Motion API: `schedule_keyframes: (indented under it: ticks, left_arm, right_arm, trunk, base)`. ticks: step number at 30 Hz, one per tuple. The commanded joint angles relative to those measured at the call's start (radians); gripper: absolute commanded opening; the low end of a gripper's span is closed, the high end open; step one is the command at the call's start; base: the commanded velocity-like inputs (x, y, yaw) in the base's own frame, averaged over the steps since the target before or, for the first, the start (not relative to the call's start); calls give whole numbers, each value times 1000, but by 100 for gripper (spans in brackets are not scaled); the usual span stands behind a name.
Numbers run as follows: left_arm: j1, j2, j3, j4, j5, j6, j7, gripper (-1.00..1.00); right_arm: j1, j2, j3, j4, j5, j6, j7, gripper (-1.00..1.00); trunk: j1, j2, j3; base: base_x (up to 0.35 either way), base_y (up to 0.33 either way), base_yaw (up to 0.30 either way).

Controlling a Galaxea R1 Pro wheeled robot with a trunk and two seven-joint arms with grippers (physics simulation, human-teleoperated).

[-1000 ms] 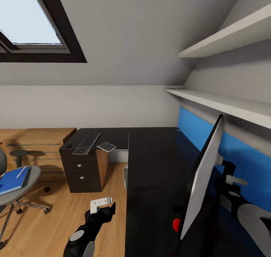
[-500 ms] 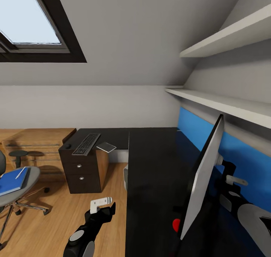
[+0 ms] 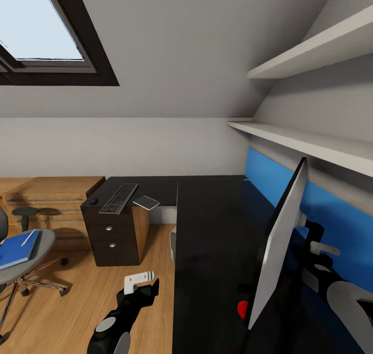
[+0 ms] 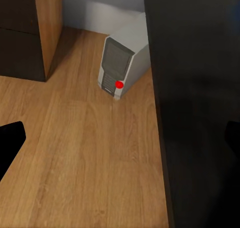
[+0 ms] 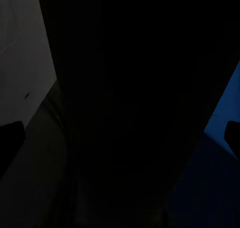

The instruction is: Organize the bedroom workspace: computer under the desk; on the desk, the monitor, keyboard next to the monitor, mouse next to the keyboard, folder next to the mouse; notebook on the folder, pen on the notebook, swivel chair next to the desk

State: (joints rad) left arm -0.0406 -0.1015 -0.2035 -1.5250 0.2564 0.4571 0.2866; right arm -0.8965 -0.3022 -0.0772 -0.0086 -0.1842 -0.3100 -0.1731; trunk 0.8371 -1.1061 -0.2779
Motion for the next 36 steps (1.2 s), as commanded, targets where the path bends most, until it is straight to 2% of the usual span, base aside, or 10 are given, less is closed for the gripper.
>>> schedule_keyframes:
  ticks: [1, 15, 36]
  left_arm:
    - [-1, 0, -2, -1, 11, 3, 9, 100]
    - [-1, 0, -2, -1, 11, 2, 9, 100]
    - [-1, 0, -1, -1, 11, 3, 9, 100]
  right_arm:
    - [-1, 0, -7, 1, 0, -4, 1, 100]
    - [-1, 0, -7, 1, 0, -3, 4, 100]
    - [-1, 0, -6, 0, -1, -8, 7, 100]
  trunk:
    - [0, -1, -1]
    - [0, -1, -1]
    - [0, -1, -1]
  base:
    - [0, 0, 0]
    - [-36, 0, 0]
    - [-293, 1, 0]
